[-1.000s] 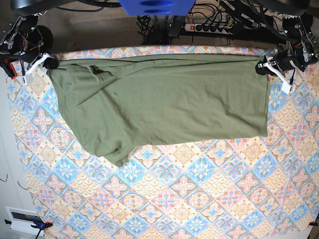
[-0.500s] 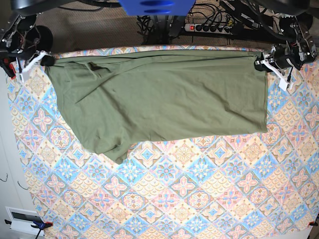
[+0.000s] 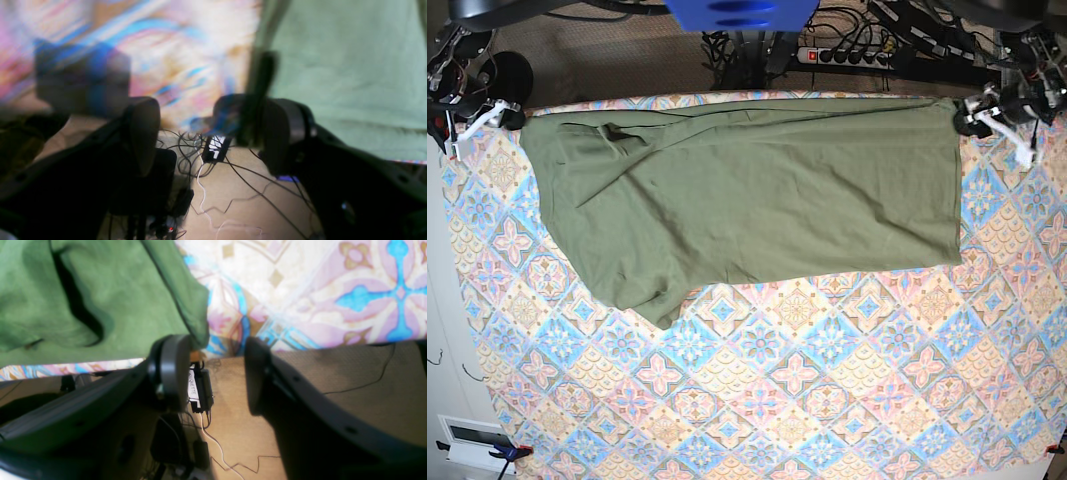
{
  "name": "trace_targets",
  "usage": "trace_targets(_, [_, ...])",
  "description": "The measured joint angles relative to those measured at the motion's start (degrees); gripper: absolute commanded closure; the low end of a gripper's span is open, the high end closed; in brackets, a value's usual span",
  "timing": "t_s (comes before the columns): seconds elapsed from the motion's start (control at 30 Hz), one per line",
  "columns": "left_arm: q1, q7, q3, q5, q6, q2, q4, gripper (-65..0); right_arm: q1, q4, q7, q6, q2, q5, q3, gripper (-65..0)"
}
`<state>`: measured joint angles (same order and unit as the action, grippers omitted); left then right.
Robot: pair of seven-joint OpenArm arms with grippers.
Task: Layout the t-shirt on the table in an organized manner, then fold the t-shirt properly
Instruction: 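Pull the folded shirt toward the robot with both grippers, smoothing it, then release the shirt and move both grippers to its long open edge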
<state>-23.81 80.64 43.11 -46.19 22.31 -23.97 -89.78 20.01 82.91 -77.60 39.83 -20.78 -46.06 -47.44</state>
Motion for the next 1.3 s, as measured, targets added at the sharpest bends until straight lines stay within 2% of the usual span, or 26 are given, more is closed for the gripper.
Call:
trace_targets(0.17, [3.08,-0.07,4.83,0.02,0.02,-0.13,0.07,-47.8,-0.15,0.04,0.2,0.0,-0.09,0.61,-0.83,-26.0])
trace_targets(0.43, [15.56,0.11,4.55,0.35,0.04,0.07,0.15,-47.3,-5.11,0.15,0.17,0.02,-0.07,0.33,-0.68,-25.9])
trace_targets(0.53, [21.66,0.17,3.78,3.5,0.04,1.18,0.42,-47.7,-6.84,0.13,-0.09,0.02,-0.07,0.68,-0.72,-25.9])
trace_targets(0.67, [29.16,-0.04,-0.85,11.47,0.04,4.48,0.5,-47.7,-9.46,0.13,-0.04,0.02,-0.07,0.55,-0.5,-25.9])
trace_targets(0.83, [33.4,-0.09,-5.57,19.41,0.07,7.54,2.95,-47.8,-10.45,0.13,-0.2,-0.02,-0.04,0.66,-0.5,-25.9])
trace_targets(1.03, [37.35,-8.26,-6.88,22.23,0.04,8.09,16.28,-47.2,-12.35,0.13,0.04,0.02,-0.04,0.42,-0.5,-25.9])
trace_targets(1.3, [37.29,-16.39,-6.84,22.62,-0.15,7.76,24.2,-47.2,-13.86,0.13,-0.66,0.0,-0.04,0.83,-0.46,-25.9])
